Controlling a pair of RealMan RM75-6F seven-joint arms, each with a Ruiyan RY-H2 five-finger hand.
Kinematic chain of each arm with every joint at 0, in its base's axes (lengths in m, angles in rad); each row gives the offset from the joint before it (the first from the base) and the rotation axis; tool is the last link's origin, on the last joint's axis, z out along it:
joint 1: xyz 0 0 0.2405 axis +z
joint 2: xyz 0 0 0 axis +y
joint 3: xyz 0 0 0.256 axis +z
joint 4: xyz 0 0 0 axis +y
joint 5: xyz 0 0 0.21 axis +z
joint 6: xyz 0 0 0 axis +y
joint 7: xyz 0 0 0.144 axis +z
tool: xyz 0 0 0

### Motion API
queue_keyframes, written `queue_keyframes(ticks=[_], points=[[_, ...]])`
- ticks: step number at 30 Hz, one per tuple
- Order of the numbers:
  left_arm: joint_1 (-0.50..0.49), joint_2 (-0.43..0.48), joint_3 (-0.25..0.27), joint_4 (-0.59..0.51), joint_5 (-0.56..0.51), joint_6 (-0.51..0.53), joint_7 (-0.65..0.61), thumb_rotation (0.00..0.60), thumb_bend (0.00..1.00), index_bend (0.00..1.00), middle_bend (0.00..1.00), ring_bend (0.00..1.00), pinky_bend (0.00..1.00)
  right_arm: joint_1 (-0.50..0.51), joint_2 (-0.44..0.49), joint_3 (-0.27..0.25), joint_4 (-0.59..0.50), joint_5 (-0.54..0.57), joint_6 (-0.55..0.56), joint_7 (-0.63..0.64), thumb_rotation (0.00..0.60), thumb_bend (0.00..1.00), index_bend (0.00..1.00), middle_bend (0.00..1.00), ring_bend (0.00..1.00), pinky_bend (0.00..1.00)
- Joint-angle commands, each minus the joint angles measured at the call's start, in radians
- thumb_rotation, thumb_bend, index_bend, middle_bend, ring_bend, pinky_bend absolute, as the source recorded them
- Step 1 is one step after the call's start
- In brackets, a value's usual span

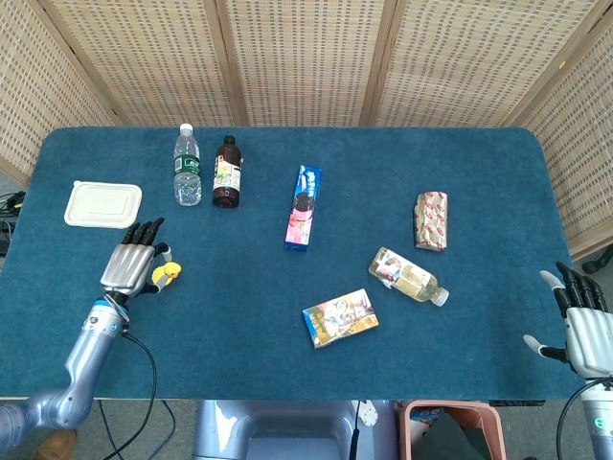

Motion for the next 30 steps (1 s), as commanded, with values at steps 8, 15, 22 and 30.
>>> queue_keyframes(ticks=[8, 15, 22, 30], points=[[-0.045, -0.049, 0.004, 0.156, -0.111, -0.126, -0.054, 0.600, 0.36, 0.51, 0.00, 0.00, 0.00, 0.003, -0.004, 0.000, -0.002, 0.004, -0.003, -0.013, 0.600, 0.00, 0.00, 0.00, 0.00, 0.00], [-0.045, -0.067, 0.030, 0.183, -0.086, -0.133, -0.084, 0.600, 0.36, 0.51, 0.00, 0.00, 0.00, 0.004, -0.003, 0.001, -0.002, 0.009, -0.008, -0.008, 0.600, 0.00, 0.00, 0.00, 0.00, 0.00], [-0.039, -0.069, 0.047, 0.179, -0.072, -0.107, -0.082, 0.600, 0.36, 0.51, 0.00, 0.00, 0.00, 0.003, -0.002, 0.002, -0.002, 0.011, -0.006, -0.005, 0.600, 0.00, 0.00, 0.00, 0.00, 0.00], [-0.036, -0.077, 0.057, 0.183, -0.094, -0.080, -0.051, 0.600, 0.37, 0.45, 0.00, 0.00, 0.00, 0.004, -0.002, 0.001, -0.002, 0.010, -0.009, -0.006, 0.600, 0.00, 0.00, 0.00, 0.00, 0.00]])
